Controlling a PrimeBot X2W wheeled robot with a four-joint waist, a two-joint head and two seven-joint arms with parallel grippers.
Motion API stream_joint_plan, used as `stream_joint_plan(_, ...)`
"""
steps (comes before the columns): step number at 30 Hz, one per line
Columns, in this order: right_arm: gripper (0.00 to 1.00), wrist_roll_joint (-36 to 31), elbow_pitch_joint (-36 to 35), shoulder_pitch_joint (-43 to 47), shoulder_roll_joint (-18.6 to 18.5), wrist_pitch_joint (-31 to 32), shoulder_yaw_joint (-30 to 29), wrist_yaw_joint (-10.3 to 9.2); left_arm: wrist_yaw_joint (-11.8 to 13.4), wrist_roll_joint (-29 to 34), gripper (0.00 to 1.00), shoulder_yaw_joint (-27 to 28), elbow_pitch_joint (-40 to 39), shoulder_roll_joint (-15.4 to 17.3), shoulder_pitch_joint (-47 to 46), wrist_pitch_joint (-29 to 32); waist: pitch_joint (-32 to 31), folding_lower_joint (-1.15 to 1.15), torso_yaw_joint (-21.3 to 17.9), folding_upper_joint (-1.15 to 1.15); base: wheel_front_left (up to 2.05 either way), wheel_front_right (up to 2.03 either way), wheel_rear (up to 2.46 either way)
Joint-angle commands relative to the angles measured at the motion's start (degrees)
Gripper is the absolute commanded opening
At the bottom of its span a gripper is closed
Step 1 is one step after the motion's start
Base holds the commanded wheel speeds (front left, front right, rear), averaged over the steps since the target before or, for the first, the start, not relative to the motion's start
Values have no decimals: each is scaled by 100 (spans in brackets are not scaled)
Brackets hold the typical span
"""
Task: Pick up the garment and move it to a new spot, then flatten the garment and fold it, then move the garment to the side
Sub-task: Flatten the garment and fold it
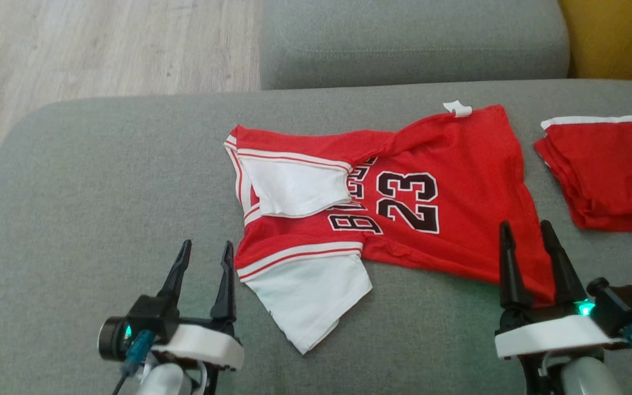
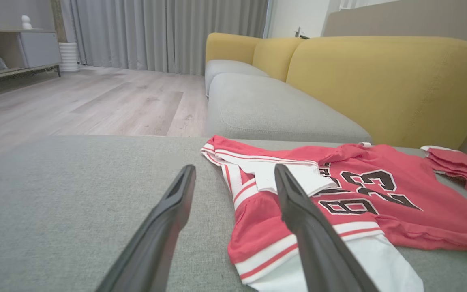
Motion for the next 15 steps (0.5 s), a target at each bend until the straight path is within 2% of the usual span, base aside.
stream_joint_plan(1, 100, -26, -203, -241, -34, -68, 174, 39, -46, 73, 100, 136, -121, 0, -383, 7, 70, 0, -21, 0, 0, 0, 0)
stream_joint_plan(9, 100, -115, -187, -415, -33, -87, -23, 39, -329, -113, 100, -50, 662, 17, -954, 944, 423, 0, -305, 0, 0, 0, 0)
stream_joint_plan(15, 100, -76, -258, -478, -33, -89, 25, 39, -133, -56, 100, -28, 1354, 142, -1351, 1395, 653, 0, -532, 0, 0, 0, 0)
